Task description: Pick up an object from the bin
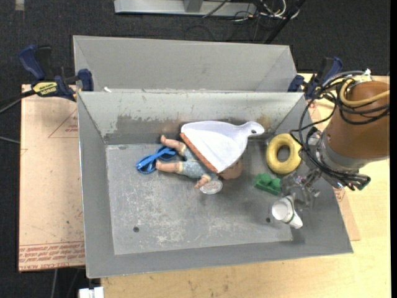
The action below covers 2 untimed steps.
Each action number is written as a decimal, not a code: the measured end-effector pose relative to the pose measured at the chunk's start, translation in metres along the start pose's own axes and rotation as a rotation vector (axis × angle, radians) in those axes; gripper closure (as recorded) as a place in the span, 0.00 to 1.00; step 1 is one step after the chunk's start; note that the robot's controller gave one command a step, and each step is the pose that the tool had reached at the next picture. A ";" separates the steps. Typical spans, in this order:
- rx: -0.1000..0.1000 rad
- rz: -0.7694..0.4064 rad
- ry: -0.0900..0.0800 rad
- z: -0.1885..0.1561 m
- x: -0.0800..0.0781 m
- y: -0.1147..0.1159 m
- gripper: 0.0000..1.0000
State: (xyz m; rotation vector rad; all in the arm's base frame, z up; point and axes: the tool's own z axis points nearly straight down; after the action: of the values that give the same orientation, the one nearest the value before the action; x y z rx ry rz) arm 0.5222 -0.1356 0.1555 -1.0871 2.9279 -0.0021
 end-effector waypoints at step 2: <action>0.004 0.013 -0.003 -0.023 0.003 0.007 1.00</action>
Offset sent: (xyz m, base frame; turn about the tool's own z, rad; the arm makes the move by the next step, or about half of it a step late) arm 0.0029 0.0040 0.0451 0.0216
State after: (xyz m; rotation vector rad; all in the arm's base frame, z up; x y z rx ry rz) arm 0.5151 -0.1324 0.1783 -1.0670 2.9306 -0.0057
